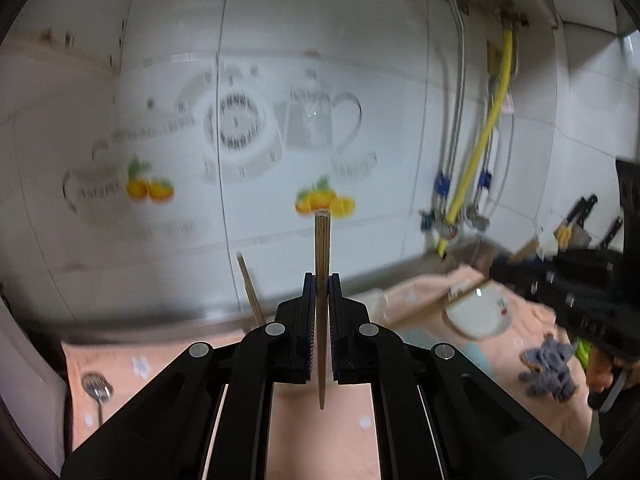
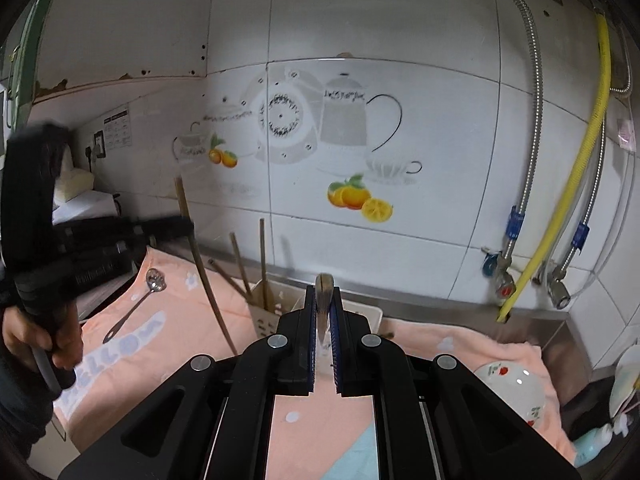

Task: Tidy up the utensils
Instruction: 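Lower the chopstick into the holder and open the right gripper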

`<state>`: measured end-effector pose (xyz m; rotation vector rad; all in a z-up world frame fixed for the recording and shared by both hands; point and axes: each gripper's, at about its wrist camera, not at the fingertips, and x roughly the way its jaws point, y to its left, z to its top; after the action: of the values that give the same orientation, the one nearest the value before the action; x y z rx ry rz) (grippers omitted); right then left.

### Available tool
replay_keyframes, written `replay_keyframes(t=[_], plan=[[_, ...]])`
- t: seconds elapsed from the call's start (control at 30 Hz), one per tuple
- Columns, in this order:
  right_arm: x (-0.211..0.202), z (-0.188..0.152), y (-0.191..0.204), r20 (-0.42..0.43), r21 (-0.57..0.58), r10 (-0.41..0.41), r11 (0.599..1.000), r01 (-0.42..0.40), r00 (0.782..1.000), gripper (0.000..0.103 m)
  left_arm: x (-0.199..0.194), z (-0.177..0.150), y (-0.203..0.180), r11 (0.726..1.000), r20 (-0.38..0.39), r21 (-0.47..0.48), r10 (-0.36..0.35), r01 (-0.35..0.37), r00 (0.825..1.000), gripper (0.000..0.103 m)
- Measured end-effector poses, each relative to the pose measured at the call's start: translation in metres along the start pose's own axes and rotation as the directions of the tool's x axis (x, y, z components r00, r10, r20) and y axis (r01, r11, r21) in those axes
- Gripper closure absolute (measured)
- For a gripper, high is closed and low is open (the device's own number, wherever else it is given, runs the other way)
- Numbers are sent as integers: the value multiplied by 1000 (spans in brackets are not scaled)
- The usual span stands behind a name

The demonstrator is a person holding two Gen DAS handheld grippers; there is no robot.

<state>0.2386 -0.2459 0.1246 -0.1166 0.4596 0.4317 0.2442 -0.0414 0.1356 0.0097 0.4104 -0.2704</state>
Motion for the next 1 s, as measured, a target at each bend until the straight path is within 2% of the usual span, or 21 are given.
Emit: replay_keyframes(t=[0.23, 0.37, 0.63, 1.0], plan=[[-1, 19, -10, 28, 9, -16, 1000, 16, 999, 97, 10, 40, 7, 999, 71, 5, 47, -47, 996, 98], [5, 30, -15, 37, 6, -37, 999, 37, 999, 97, 28, 46, 11, 996, 79, 9, 86, -87, 993, 98], [42, 26, -23, -26, 8, -57, 998, 57, 998, 97, 72, 30, 29, 995, 14, -31, 94, -94, 995, 98], [88, 3, -21, -127, 6, -44, 999, 45, 991, 97, 103, 3, 44, 995, -75, -66, 72, -77, 995, 98]])
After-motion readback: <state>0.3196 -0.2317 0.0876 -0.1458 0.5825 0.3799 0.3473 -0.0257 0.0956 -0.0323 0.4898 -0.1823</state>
